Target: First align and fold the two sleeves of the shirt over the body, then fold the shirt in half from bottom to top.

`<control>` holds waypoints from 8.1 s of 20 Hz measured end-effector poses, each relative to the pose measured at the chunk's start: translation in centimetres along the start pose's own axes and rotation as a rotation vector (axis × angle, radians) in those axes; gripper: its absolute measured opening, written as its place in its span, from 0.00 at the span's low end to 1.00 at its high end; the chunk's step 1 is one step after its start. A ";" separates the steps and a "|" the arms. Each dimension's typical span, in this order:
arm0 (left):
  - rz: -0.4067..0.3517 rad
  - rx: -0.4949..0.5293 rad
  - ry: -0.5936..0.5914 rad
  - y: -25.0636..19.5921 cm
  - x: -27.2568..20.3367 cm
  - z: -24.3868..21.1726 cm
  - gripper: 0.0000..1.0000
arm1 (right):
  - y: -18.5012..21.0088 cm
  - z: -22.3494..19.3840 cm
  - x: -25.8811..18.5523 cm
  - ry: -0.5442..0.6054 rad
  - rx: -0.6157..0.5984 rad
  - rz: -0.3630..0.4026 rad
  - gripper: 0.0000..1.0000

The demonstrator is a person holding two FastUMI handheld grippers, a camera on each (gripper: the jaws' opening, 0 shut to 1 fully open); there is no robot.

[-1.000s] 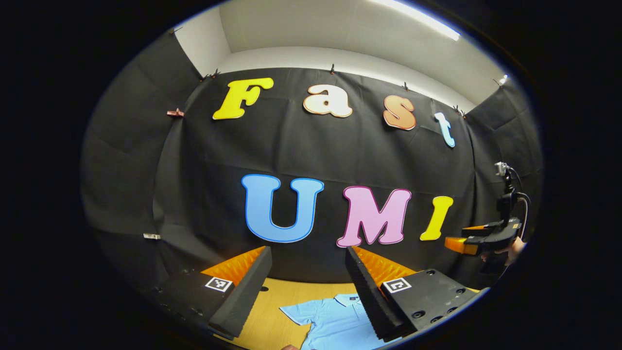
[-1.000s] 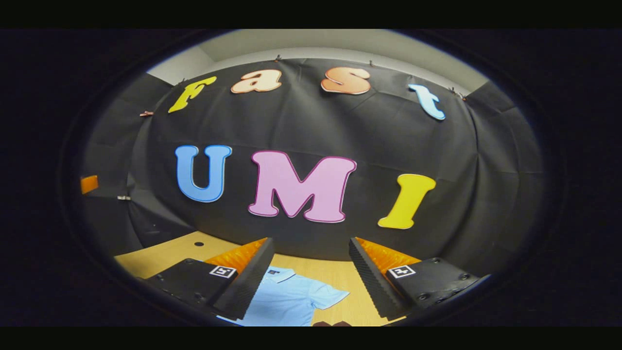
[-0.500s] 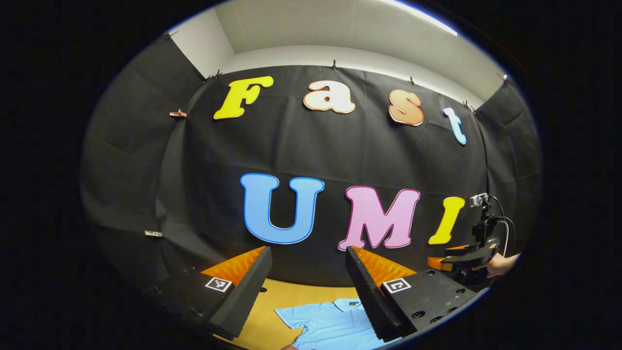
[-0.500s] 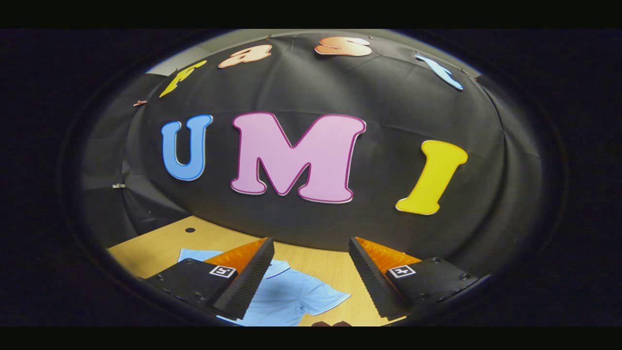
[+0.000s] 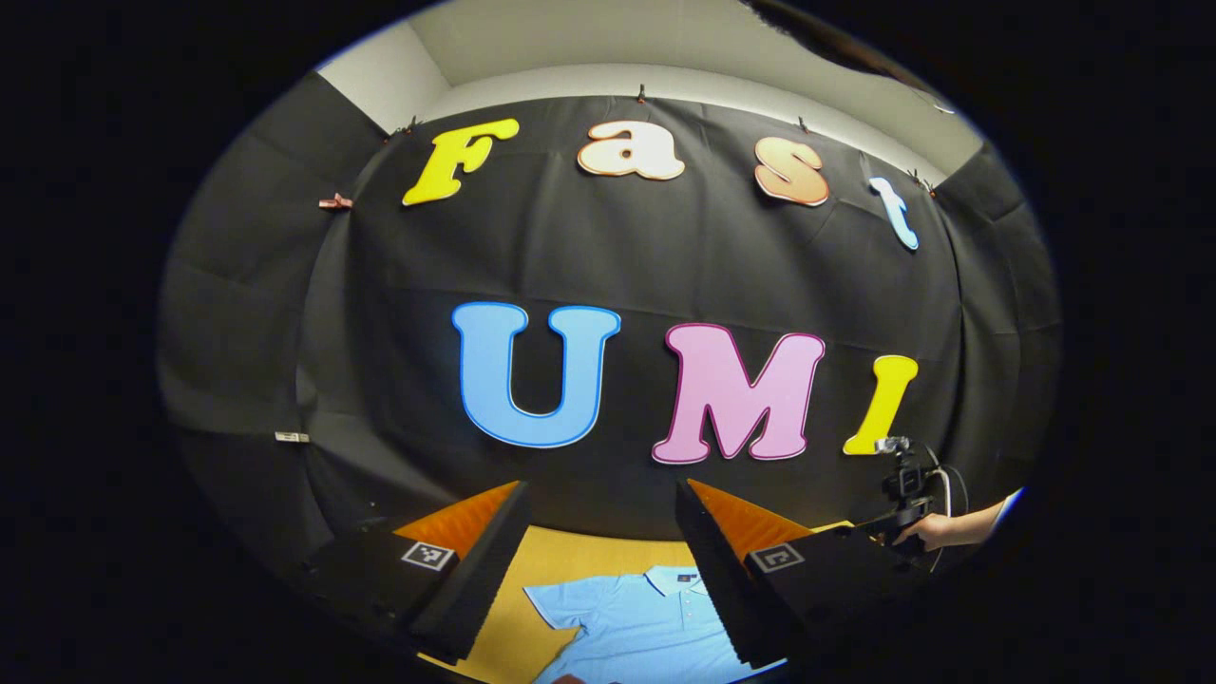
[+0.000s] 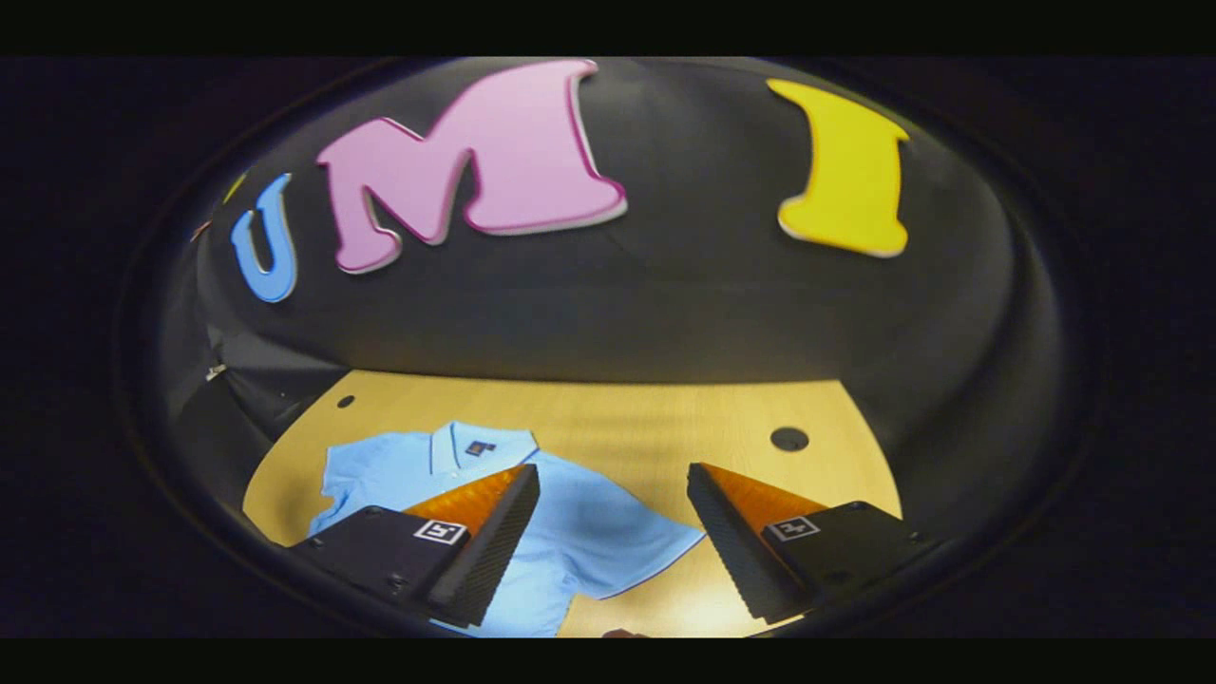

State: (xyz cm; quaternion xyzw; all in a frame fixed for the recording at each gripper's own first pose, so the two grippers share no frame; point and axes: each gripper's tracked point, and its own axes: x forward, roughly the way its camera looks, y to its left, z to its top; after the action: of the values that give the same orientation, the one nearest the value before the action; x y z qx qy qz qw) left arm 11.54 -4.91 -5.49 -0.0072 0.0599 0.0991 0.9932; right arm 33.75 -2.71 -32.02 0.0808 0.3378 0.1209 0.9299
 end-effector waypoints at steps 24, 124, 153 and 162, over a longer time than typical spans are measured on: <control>0.072 0.066 0.059 0.2 -1.1 -1.6 0.97 | -3.6 -13.1 8.6 0.298 -0.042 -0.112 0.18; -0.405 -0.024 0.970 2.6 8.2 -33.5 0.96 | 7.7 -11.2 -13.6 0.060 0.096 0.223 0.97; -0.467 -0.232 1.335 10.0 -17.4 -41.8 0.95 | 12.6 -39.5 -25.5 0.530 0.567 0.389 0.89; -0.453 -0.332 1.365 7.0 -15.6 -42.2 0.90 | 12.6 -36.7 -21.6 0.489 0.952 0.336 0.82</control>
State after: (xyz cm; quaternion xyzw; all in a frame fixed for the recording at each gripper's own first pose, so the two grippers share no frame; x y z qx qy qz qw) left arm -10.00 -2.25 -45.48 -0.2295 0.6459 -0.1271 0.7169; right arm -8.21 5.88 -43.83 0.5143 0.5432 0.1169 0.6533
